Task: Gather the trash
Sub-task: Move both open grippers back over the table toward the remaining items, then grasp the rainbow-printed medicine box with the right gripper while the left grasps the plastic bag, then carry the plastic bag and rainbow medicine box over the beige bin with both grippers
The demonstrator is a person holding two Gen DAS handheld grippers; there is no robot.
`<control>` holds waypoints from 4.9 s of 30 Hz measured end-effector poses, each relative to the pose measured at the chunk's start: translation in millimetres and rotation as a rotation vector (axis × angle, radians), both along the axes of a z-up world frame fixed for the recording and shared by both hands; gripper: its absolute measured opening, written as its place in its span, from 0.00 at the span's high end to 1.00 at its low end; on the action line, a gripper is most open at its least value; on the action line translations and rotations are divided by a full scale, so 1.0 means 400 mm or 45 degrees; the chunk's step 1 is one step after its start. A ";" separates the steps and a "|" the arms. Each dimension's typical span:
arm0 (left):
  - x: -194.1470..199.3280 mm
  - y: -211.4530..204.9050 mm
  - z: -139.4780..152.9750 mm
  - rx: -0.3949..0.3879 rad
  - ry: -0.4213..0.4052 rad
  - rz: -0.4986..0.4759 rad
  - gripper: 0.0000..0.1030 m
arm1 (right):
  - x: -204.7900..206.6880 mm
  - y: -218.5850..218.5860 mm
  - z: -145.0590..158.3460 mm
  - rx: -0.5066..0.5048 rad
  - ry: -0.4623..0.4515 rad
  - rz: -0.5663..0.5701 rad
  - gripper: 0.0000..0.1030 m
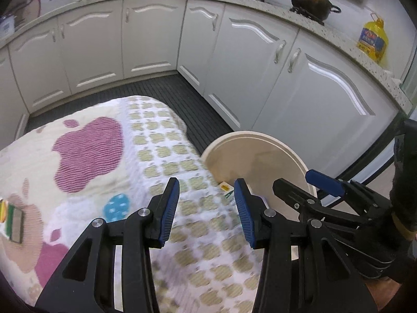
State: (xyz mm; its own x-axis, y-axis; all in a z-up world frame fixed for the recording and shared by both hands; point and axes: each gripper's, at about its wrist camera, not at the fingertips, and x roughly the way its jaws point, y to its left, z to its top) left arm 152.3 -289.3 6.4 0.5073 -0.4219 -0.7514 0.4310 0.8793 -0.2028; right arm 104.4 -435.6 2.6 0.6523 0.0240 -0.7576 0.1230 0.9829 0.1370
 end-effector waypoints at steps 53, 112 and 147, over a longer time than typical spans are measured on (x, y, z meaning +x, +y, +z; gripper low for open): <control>0.022 1.002 -0.045 -0.064 0.188 0.811 0.40 | 0.238 0.879 -0.061 -0.046 0.033 1.127 0.30; 0.018 0.704 -0.014 -0.044 0.016 0.576 0.86 | 0.137 0.561 -0.028 0.095 -0.002 0.616 0.51; -0.039 0.110 0.027 0.028 -0.050 0.120 0.86 | -0.038 0.031 0.006 0.068 -0.032 0.134 0.51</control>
